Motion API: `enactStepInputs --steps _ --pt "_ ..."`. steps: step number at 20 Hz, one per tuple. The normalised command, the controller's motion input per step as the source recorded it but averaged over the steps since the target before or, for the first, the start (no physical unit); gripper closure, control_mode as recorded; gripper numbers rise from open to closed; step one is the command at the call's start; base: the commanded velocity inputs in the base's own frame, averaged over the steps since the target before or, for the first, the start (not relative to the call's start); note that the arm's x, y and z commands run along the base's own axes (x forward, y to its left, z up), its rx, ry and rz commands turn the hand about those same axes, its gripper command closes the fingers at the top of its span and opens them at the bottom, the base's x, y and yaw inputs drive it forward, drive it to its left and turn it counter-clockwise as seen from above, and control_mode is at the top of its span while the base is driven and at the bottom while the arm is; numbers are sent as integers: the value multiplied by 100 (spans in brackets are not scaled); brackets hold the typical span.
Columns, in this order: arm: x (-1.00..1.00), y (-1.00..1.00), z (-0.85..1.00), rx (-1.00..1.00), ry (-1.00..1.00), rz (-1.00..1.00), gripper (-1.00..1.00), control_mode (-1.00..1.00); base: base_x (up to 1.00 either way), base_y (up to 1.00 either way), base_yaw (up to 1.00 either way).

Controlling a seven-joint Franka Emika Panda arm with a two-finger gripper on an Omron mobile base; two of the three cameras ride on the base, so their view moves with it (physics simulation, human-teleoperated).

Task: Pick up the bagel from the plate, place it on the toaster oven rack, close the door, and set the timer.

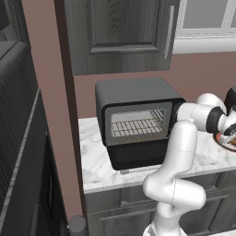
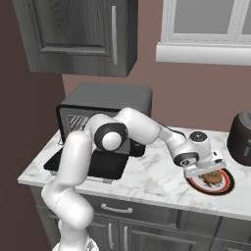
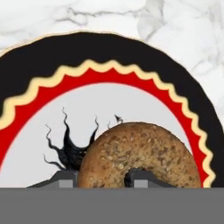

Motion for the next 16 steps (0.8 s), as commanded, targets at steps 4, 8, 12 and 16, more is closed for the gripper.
enactStepInputs --steps 4,8,12,16 --pt "-36 1 31 9 1 0 100 -100 0 0 0" --pt "-40 23 72 10 0 1 100 -100 0 0 0" --pt "-37 62 62 8 0 1 100 -100 0 0 0" --pt "-27 91 53 2 0 1 100 -100 0 0 0"
